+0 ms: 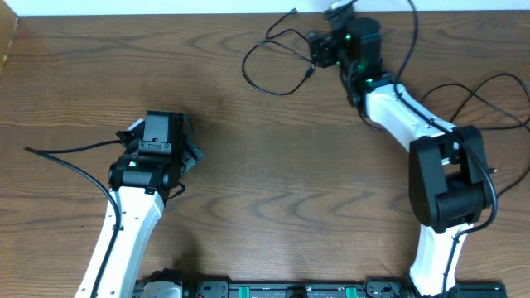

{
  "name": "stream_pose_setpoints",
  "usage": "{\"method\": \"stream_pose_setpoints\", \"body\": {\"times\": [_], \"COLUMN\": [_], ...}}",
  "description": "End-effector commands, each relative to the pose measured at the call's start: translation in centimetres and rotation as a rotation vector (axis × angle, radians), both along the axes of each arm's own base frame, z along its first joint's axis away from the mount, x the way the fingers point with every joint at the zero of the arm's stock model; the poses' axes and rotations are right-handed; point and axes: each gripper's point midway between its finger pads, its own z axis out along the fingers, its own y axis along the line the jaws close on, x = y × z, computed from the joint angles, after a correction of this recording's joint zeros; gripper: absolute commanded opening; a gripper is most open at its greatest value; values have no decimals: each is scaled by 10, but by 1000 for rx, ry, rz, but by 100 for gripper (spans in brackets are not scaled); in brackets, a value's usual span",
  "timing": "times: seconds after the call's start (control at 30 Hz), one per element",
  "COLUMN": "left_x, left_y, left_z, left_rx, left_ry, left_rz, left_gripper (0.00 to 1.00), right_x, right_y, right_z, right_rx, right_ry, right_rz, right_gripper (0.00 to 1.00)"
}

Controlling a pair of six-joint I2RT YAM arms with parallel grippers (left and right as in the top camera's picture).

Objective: Untangle cables
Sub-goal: 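Move the right gripper left toward the black cable near the top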

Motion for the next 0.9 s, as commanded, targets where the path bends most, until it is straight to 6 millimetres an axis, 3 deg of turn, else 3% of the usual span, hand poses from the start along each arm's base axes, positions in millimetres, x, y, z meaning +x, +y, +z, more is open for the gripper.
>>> {"method": "stream_pose_setpoints", "body": {"times": [0.0,0.23,0.63,0.87], "left_x": [4,4,4,4], "left_y": [5,5,5,5], "left_z": [6,6,6,6], "left_rx": [23,23,23,23], "left_ry": [-13,-13,-13,-13], "left_rz": [8,8,8,8], "left_gripper": [98,98,98,98], "right_x": [-16,-42,-92,-132], "right_y": [31,57,102,129], "right_z": [-26,-66,-94,-122], "right_rx": [-37,-73,-96,-155], "right_ry": [55,188,322,360], "right_rz": [118,202,388,511], "right_gripper": [87,87,81,84]}}
